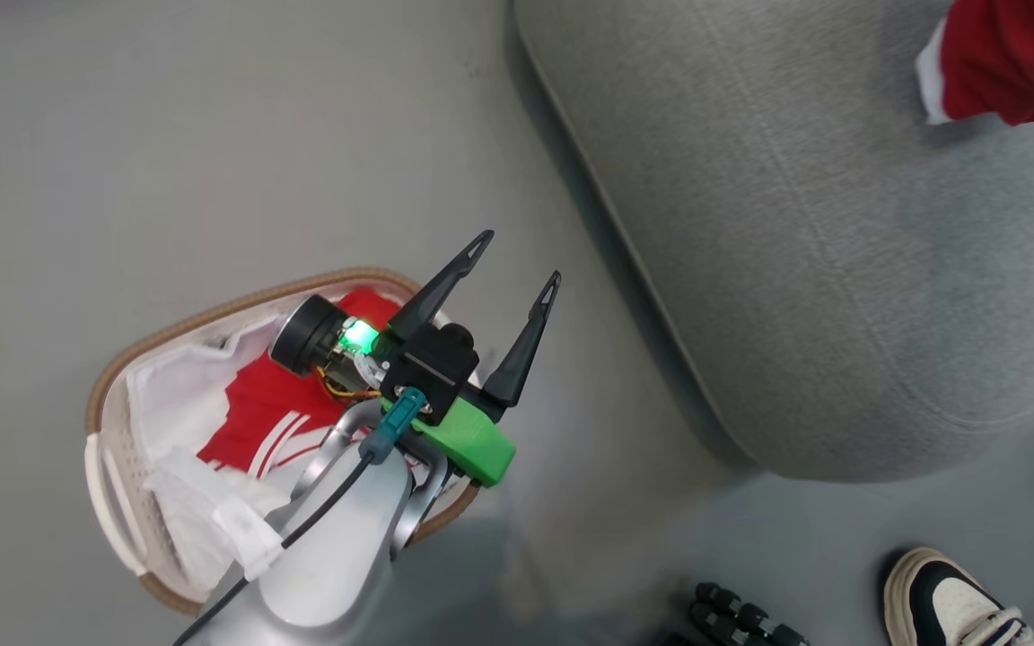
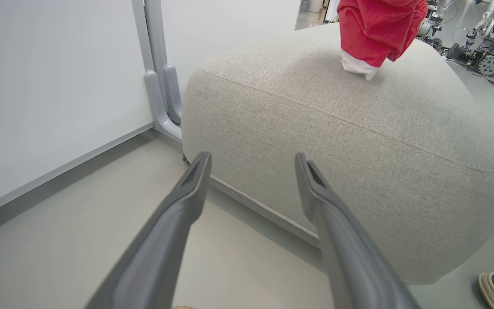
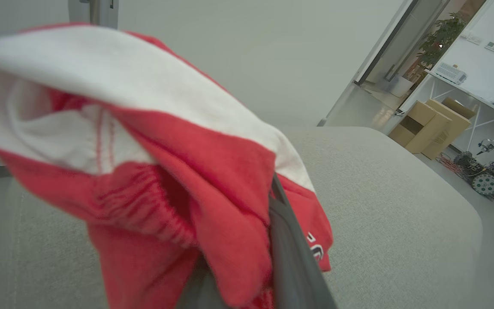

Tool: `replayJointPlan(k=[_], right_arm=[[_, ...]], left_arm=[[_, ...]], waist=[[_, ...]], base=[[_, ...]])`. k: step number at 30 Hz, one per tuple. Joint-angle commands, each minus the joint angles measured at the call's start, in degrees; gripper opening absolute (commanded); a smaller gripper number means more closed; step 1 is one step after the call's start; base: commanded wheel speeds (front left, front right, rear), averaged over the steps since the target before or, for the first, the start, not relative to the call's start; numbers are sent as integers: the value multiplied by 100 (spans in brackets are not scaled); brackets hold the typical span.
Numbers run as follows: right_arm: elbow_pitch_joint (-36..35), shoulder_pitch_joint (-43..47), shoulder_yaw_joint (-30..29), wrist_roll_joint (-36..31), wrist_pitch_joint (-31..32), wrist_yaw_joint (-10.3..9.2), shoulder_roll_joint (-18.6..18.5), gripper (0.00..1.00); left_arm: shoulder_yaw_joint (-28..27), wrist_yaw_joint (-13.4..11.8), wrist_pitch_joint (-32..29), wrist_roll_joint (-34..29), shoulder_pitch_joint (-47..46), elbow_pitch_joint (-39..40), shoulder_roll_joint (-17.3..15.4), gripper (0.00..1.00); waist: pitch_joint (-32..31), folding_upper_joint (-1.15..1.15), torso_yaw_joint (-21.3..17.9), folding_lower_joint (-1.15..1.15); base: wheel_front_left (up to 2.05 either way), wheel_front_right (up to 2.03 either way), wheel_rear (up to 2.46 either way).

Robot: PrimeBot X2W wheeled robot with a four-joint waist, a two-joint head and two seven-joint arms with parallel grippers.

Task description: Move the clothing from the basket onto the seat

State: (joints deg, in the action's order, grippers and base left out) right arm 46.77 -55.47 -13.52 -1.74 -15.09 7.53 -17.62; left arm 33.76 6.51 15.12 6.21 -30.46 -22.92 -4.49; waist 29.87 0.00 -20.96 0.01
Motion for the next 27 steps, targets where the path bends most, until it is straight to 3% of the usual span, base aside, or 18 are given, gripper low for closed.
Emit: replayJointPlan(k=[1, 5, 6, 7, 8, 21, 27], right_arm=[[142, -95, -178, -82, -11, -7, -11, 0], [569, -119, -610, -398, -11, -7, 135, 0], [655, -75, -686, -444, -12, -7, 165, 5], [750, 3, -769, -507, -11, -7, 202, 44], [791, 61, -835, -544, -12, -8, 246, 100], [112, 1769, -1462, -541, -12, -7, 557, 100], [-438, 2538, -990, -358, -11, -7, 757, 100]], left_arm=[[-4, 3, 5, -43, -127, 0, -19, 100], [-17, 8, 5, -48, -162, -32, 31, 100], [-26, 7, 5, -46, -158, -45, 37, 100], [-54, -19, 5, -35, -139, -60, 46, 100], [-102, -59, 6, -17, -114, -67, 52, 100], [-729, -282, 5, 135, 515, -85, 82, 100], [-1112, -373, 6, 166, 939, -22, 96, 100]], waist=[[551, 0, 528, -1], [657, 0, 669, -1], [656, 0, 689, -1], [639, 0, 710, -1], [617, 0, 720, -1], [-296, 0, 920, -1], [-804, 0, 1048, -1]], base=[[0, 0, 0], [0, 0, 0], [0, 0, 0], [0, 0, 0], [0, 0, 0], [0, 0, 0], [0, 0, 0]])
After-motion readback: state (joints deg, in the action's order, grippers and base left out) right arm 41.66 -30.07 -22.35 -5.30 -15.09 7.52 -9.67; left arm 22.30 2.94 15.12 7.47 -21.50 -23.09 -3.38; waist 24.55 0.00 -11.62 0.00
